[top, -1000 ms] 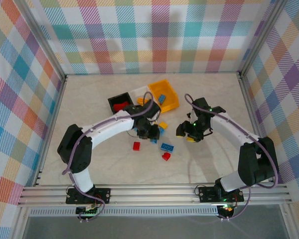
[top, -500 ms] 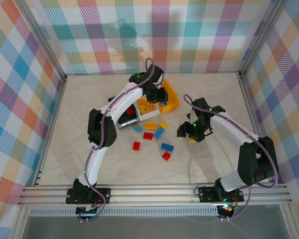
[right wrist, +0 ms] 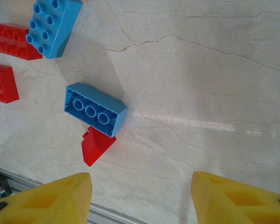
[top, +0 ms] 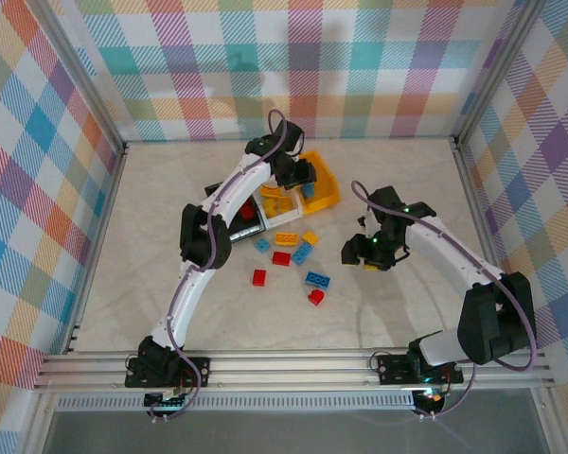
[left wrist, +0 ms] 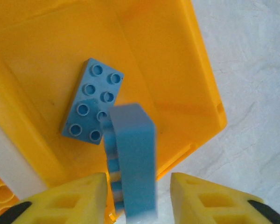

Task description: Sort the legos into containers by color

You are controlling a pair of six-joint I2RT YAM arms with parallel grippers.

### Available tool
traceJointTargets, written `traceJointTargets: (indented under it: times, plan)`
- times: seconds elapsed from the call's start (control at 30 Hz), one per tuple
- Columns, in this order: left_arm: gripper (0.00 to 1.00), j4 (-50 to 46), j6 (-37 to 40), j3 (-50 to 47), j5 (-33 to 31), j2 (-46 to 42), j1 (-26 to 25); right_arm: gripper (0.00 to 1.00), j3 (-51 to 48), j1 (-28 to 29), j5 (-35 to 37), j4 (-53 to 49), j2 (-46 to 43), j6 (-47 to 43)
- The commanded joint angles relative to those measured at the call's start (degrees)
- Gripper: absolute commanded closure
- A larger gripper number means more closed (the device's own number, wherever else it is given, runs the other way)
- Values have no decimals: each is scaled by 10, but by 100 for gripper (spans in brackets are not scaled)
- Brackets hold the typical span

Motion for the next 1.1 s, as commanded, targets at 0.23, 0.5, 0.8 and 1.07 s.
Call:
traceJointTargets:
  times: [0.23, 0.5, 0.8, 1.07]
  plan:
    - [44, -20, 2, 15, 10, -32, -1, 42, 21, 11, -22, 2, 32, -20]
    - [36, -23, 36, -132, 2, -177, -24, 39, 53, 102, 8, -16, 111, -9]
    - [26, 82, -2, -548, 1, -447, -29, 27, 94, 155, 76, -23, 170, -58]
    - [23, 99, -40, -748, -36, -621, -26, 27, 137, 170, 132, -36, 225, -162]
